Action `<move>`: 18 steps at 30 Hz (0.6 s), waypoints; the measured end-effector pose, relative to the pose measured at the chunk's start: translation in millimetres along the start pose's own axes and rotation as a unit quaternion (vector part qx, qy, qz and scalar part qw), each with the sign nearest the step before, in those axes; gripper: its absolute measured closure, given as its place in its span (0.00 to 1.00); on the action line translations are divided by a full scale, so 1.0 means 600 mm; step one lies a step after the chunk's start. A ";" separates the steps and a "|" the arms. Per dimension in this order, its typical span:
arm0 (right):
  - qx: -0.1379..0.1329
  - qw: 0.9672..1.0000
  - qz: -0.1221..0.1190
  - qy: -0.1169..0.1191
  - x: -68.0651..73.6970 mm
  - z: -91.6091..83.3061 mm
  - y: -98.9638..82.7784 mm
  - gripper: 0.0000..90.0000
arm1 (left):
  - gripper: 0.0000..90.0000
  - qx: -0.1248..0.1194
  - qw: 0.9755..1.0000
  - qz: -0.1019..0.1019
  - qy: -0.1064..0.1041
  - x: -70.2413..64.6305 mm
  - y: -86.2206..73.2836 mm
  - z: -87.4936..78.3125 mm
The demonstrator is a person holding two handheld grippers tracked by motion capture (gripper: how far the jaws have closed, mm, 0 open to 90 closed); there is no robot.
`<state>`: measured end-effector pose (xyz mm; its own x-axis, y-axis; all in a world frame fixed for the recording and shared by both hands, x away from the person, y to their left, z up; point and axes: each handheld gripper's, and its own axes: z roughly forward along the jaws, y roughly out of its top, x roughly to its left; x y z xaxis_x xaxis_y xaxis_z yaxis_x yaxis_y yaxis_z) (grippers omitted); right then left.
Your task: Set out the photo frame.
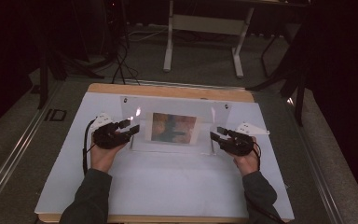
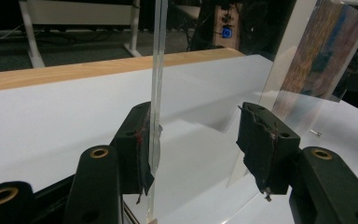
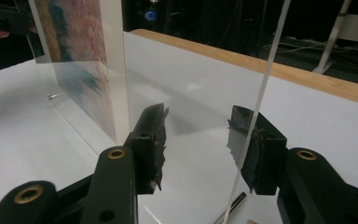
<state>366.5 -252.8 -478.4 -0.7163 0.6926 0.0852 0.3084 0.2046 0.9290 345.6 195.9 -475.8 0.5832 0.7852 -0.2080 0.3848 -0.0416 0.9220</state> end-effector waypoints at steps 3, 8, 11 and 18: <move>-0.002 1.000 -0.003 -0.002 0.001 0.000 0.000 0.57 | 0.52 -0.001 1.000 0.001 -0.001 0.001 -0.001 -0.001; -0.002 1.000 -0.014 -0.004 0.002 -0.005 0.005 0.54 | 0.52 -0.003 1.000 -0.002 0.002 0.001 -0.002 -0.003; -0.003 1.000 -0.013 -0.005 0.000 -0.008 0.006 0.54 | 0.53 -0.001 1.000 -0.006 0.001 0.001 -0.004 -0.006; -0.005 1.000 -0.011 -0.007 -0.003 -0.010 0.005 0.65 | 0.55 0.002 1.000 -0.009 0.001 0.000 -0.003 -0.008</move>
<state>364.8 -257.8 -473.6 -0.7145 0.6971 0.0596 0.2865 0.2138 0.9339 341.5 198.9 -475.7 0.5750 0.7871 -0.2232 0.3979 -0.0307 0.9169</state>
